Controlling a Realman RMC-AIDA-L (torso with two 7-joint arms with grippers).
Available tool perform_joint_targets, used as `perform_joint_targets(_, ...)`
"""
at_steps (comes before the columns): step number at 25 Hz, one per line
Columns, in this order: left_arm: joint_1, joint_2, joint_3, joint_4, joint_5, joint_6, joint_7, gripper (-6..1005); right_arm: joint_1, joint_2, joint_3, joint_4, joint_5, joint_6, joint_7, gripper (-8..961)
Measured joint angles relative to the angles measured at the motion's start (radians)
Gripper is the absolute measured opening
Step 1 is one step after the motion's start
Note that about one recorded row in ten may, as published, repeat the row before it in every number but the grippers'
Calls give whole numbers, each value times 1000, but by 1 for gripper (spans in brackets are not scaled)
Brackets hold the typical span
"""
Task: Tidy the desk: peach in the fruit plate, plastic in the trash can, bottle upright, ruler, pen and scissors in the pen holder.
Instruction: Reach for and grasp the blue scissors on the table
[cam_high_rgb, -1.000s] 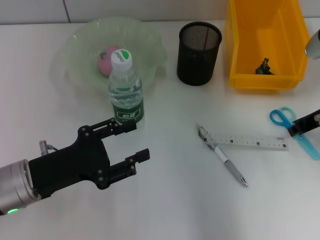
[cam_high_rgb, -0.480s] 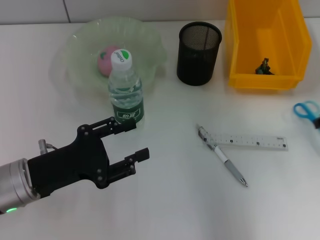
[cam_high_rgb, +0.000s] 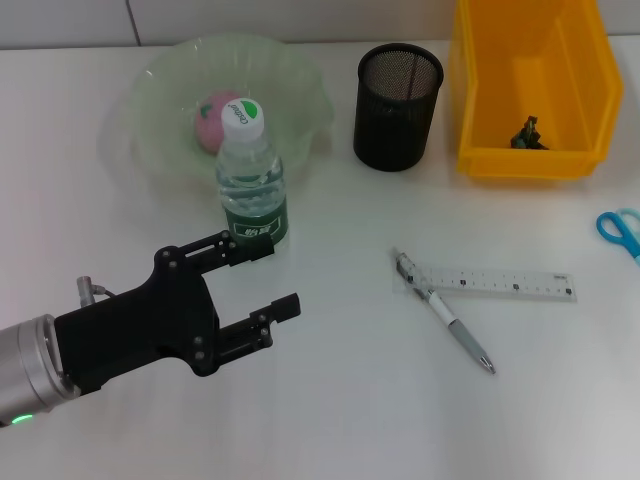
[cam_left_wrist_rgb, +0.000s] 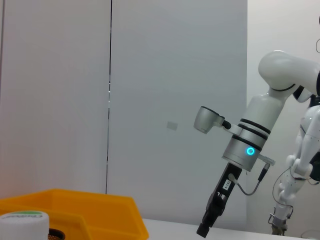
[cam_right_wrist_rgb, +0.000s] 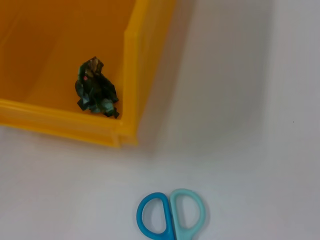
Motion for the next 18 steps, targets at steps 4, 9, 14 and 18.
perform_joint_targets(4, 0, -2, 0, 0, 0, 1, -1, 646, 16, 0, -4, -1, 0, -37, -12, 17)
perform_joint_targets(9, 1, -3, 0, 0, 2, 1, -1, 646, 38, 2, -17, 9, -2, -82, -13, 94)
perform_joint_targets(14, 4, -3, 0, 0, 5, 1, -1, 646, 39, 2, -50, 47, -11, -76, -12, 257)
perform_joint_targets(18, 4, -4, 0, -1, 6, 1, 0, 646, 42, 2, -51, 73, -12, -65, -12, 409)
